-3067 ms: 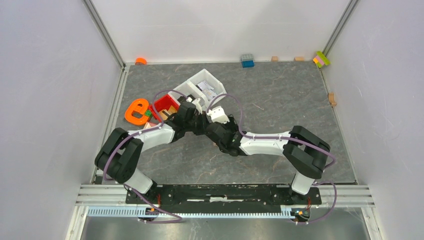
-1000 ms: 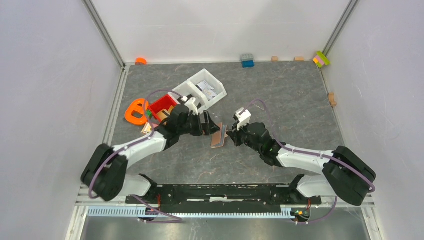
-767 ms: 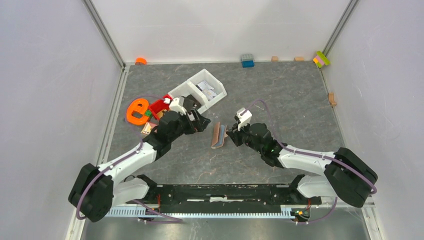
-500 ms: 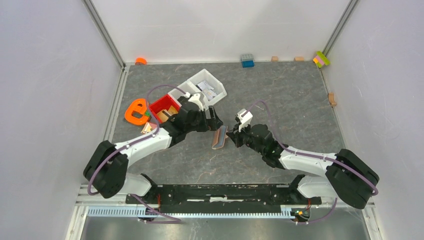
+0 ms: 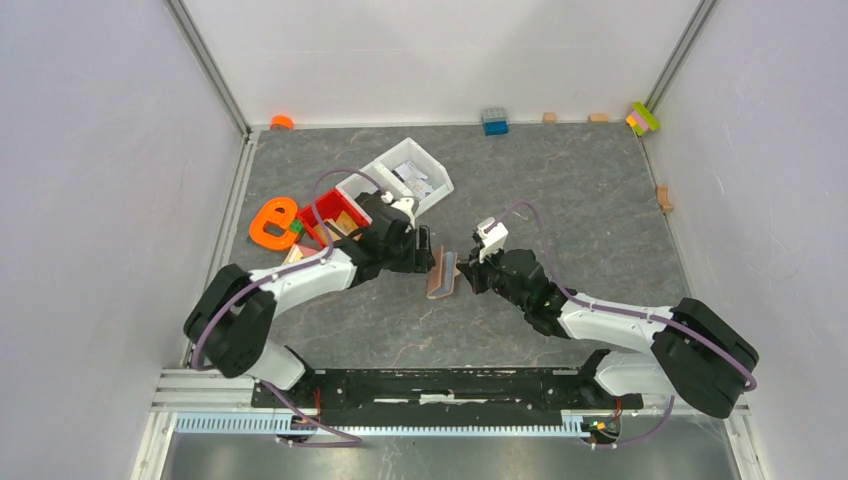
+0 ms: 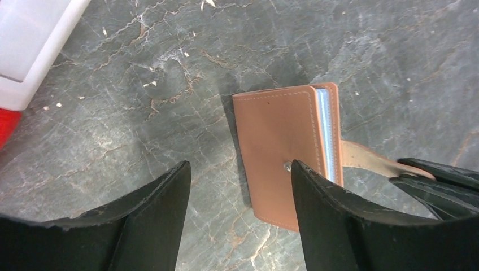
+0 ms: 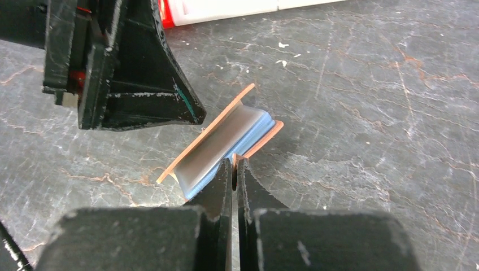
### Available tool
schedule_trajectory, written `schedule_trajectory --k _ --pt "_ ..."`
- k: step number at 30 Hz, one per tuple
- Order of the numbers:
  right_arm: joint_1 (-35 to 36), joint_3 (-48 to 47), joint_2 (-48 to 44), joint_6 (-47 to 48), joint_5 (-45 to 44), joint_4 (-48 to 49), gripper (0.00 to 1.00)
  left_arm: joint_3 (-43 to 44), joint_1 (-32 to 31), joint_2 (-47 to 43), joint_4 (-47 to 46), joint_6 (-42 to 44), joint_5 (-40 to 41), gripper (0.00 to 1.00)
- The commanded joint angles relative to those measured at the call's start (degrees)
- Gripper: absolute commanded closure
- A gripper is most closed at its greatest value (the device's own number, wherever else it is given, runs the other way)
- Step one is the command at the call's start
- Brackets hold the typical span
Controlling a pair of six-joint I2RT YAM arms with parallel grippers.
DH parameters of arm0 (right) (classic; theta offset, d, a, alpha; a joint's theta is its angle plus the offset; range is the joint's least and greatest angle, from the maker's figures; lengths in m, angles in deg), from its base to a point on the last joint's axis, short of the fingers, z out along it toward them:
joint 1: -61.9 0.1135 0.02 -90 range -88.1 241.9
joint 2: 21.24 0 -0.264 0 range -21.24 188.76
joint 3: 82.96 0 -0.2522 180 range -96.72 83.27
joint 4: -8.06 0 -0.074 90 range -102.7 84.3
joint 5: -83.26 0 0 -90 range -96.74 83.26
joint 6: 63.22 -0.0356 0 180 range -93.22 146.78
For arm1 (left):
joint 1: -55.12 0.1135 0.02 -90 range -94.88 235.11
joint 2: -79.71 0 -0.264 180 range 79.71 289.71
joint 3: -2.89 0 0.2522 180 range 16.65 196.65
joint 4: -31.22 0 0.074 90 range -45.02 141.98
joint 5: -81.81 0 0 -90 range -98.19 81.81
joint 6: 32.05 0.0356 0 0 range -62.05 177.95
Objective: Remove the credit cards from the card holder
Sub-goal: Open the card holder at the center of the board.
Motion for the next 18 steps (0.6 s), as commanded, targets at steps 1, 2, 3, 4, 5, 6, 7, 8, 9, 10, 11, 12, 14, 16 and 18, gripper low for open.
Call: schedule_trajectory --k 1,2,3,4,5,6,7,8,9,10,11,12,14,16,18 --pt "-0.02 -0.64 -1.19 -0.77 -4.94 -0.44 1.0 4.89 -0.22 5.05 3.53 3.03 -0.69 0.3" --pt "-0.02 -0.98 -1.09 -1.0 -6.62 -1.61 1.0 5.21 -0.22 5.54 3.81 3.11 -0.69 0.32" --pt "-0.02 -1.4 -0.9 -1.19 -7.86 -2.66 1.0 5.33 -0.23 5.76 3.94 3.03 -0.69 0.32" --pt "-0.02 -1.64 -0.81 -1.14 -8.42 -3.12 1.0 5.26 -0.23 5.62 3.94 2.81 -0.69 0.31" --pt "-0.02 -1.76 -0.82 -0.74 -8.28 -3.15 1.0 5.04 -0.22 5.04 3.59 2.61 -0.69 0.27" --pt "-0.03 -1.79 -0.86 -0.5 -7.74 -3.04 1.0 4.29 -0.22 4.24 2.68 2.41 -0.69 0.23" --pt "0.02 -1.77 -0.97 -0.48 -7.12 -2.75 1.0 3.32 -0.27 2.93 1.35 2.32 -2.39 0.19" --pt "-0.02 -1.6 -1.12 -0.4 -6.66 -2.38 1.0 2.3 -0.22 1.62 0.13 2.13 -2.83 0.16" --pt "-0.02 -1.55 -1.3 -0.41 -6.25 -2.11 1.0 1.07 -0.27 -0.26 -1.28 1.99 -3.24 0.13" --pt "-0.02 -1.44 -1.42 -0.22 -5.82 -1.89 1.0 0.08 -0.27 -2.01 -2.53 2.09 -4.01 0.1" --pt "-0.02 -1.41 -1.59 -0.18 -5.21 -1.64 1.0 -1.1 -0.22 -3.4 -4.43 2.45 -4.95 0.09" --pt "0.0 -1.33 -1.69 0.13 -4.37 -1.11 1.0 -2.14 -0.24 -4.84 -6.66 2.57 -6.14 0.04" --pt "-0.03 -0.87 -2.1 0.36 -2.52 0.04 1.0 -4.08 -0.29 -6.27 -10.05 2.49 -8.93 0.01" --pt "-0.02 -0.32 -2.69 0.52 -0.52 1.48 1.0 -4.29 -0.33 -6.02 -11.32 2.6 -11.13 0.01" --pt "-0.01 0.52 -3.3 0.73 0.81 2.86 1.0 -3.7 -0.31 -4.73 -11.05 2.51 -11.83 0.01"
